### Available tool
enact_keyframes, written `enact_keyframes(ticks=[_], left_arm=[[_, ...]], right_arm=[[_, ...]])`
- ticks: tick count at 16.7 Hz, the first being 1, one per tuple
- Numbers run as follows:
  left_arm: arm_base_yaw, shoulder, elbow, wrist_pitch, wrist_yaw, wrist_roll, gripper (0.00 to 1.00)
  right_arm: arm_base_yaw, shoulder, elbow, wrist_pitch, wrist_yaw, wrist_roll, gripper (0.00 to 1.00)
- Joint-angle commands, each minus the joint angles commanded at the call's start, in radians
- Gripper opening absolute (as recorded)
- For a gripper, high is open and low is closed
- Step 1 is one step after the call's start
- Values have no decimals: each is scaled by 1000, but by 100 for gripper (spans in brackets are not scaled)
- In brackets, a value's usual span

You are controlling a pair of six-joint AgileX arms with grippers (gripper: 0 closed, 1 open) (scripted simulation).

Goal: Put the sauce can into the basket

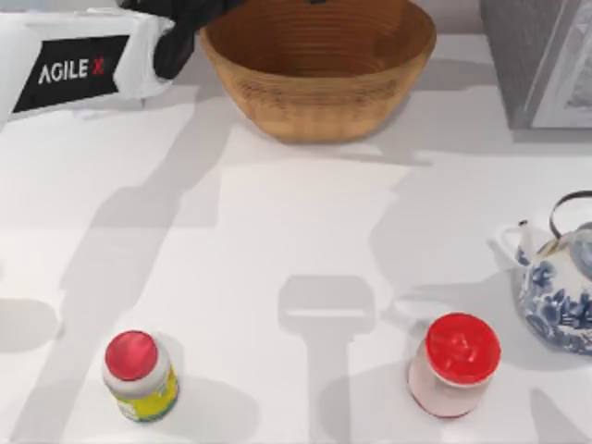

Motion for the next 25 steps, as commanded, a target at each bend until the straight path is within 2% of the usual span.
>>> enact_keyframes(ticks=[3,7,20,25], left_arm=[[-20,62,68,-19,-20,-1,0],[-21,64,70,-20,-21,-2,0],[-21,64,70,-20,-21,-2,98],[-21,64,70,-20,-21,-2,100]], right_arm=[[0,0,0,0,0,0,100],[0,0,0,0,0,0,100],[0,0,0,0,0,0,100],[0,0,0,0,0,0,100]])
